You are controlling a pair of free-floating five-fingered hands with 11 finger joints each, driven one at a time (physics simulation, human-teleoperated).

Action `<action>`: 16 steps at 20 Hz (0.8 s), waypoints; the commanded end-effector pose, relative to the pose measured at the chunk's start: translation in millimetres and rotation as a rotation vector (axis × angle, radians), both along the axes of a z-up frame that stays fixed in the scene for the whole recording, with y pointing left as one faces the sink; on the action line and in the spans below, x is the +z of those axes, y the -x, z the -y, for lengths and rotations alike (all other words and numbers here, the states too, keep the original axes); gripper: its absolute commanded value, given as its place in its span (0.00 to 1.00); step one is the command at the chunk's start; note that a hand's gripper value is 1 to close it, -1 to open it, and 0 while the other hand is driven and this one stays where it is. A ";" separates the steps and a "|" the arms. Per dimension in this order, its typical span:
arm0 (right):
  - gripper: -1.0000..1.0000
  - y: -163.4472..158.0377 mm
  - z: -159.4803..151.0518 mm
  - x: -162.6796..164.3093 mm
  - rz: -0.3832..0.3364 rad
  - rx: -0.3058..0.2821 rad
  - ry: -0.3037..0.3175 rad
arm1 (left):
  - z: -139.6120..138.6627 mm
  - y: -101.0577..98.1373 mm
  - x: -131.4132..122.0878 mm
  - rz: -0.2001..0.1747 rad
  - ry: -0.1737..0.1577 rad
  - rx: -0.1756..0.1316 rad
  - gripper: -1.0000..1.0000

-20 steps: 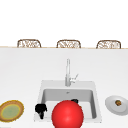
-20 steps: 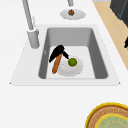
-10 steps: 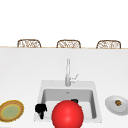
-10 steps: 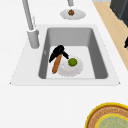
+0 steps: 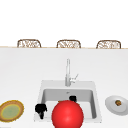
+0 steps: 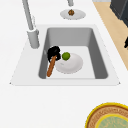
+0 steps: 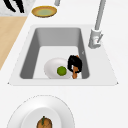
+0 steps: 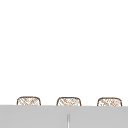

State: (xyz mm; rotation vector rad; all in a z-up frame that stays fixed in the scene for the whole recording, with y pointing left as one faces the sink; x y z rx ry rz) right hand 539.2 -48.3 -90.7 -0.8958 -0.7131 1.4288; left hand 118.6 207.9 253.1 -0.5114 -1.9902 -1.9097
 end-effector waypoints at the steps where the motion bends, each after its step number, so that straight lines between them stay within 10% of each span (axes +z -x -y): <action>1: 1.00 -8.3 -15.3 -8.6 -0.012 -0.052 0.007 | 0.0 0.0 0.0 0.000 0.000 0.000 0.50; 16: 1.00 8.9 -8.6 53.7 0.120 -0.059 0.021 | 0.0 0.0 0.0 0.000 0.000 0.000 0.50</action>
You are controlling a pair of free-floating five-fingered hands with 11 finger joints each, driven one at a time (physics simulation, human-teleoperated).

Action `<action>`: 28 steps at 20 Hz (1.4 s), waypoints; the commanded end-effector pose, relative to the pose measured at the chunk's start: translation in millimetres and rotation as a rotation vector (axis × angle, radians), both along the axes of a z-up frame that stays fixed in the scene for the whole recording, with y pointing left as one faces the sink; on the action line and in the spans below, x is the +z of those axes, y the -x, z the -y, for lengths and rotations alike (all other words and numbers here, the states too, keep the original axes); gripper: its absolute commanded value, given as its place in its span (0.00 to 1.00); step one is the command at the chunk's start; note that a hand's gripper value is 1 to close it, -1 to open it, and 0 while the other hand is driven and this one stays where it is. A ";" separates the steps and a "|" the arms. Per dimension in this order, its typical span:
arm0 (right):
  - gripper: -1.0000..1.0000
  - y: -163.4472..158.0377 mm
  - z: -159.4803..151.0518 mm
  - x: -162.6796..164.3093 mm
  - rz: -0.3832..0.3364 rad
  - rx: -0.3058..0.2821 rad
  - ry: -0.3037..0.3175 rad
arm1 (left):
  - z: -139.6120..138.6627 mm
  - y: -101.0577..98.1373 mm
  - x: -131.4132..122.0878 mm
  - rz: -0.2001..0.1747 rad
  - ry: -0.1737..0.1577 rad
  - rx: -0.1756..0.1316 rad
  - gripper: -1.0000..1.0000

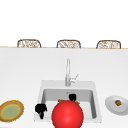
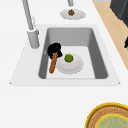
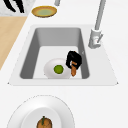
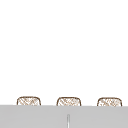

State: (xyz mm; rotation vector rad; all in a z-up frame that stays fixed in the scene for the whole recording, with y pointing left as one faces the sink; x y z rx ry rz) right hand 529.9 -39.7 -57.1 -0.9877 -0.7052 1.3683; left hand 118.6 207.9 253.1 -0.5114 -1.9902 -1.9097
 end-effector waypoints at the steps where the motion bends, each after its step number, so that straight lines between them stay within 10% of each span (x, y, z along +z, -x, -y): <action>1: 1.00 0.0 0.0 26.8 0.051 0.008 -0.023 | 0.0 0.0 0.0 0.000 0.000 0.000 0.50; 28: 1.00 117.4 82.0 152.2 0.131 0.057 -0.051 | 0.0 0.0 0.0 0.000 0.000 0.000 0.50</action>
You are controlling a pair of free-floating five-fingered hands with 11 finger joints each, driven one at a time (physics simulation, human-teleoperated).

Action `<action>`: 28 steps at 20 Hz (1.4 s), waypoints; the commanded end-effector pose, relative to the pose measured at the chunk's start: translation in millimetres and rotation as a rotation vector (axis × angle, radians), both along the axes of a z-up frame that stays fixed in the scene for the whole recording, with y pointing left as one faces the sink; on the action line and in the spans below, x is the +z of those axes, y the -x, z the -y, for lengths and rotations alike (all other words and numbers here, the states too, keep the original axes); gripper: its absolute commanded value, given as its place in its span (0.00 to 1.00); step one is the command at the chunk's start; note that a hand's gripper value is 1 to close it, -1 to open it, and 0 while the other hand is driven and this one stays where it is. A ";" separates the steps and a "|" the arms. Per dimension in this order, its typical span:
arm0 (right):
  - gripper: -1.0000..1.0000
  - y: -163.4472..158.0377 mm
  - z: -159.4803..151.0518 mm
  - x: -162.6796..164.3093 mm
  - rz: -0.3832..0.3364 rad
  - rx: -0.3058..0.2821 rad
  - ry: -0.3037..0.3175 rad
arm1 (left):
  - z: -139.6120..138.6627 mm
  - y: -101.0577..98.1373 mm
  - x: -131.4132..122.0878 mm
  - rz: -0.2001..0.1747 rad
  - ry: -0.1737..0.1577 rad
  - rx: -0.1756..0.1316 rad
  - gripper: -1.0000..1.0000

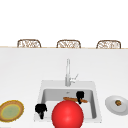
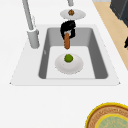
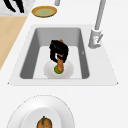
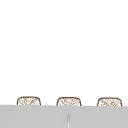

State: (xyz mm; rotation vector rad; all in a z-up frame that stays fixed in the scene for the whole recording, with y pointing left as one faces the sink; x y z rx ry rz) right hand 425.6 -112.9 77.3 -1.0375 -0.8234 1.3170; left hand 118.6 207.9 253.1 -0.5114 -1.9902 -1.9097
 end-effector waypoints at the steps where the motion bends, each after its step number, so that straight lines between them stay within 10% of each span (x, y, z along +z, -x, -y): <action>1: 1.00 17.8 11.3 24.6 0.018 0.042 -0.011 | 0.0 0.0 0.0 0.000 0.000 0.000 0.50; 28: 1.00 194.8 91.0 188.7 0.026 0.036 -0.042 | 0.0 0.0 0.0 0.000 0.000 0.000 0.50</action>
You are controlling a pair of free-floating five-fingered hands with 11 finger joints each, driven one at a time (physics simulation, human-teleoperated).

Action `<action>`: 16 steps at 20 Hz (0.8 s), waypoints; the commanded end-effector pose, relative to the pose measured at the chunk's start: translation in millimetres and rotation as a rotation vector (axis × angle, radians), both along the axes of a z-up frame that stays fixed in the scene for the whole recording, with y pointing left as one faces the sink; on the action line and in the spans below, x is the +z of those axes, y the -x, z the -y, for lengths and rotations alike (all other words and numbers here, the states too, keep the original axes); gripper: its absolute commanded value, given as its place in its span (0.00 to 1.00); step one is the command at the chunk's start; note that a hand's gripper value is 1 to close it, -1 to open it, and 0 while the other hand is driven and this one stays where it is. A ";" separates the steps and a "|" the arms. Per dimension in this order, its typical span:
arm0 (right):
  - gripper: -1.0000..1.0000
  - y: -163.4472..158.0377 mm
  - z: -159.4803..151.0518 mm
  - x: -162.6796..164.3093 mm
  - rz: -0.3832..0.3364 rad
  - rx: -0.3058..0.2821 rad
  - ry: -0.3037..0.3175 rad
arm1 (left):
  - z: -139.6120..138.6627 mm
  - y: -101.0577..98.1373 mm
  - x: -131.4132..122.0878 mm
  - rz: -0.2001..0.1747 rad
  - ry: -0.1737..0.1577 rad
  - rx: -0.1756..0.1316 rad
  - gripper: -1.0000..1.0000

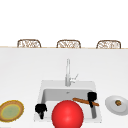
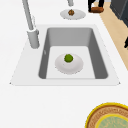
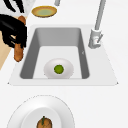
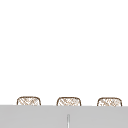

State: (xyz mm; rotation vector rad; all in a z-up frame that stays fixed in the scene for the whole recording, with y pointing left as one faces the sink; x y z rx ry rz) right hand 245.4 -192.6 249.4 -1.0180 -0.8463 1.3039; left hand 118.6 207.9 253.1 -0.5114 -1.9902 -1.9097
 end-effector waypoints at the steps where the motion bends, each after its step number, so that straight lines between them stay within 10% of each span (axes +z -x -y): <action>1: 1.00 20.1 15.2 21.9 0.023 0.032 -0.012 | 0.0 0.0 0.0 0.000 0.000 0.000 0.50; 16: 1.00 126.4 45.0 140.4 0.031 0.024 0.010 | 0.0 0.0 0.0 0.000 0.000 0.000 0.50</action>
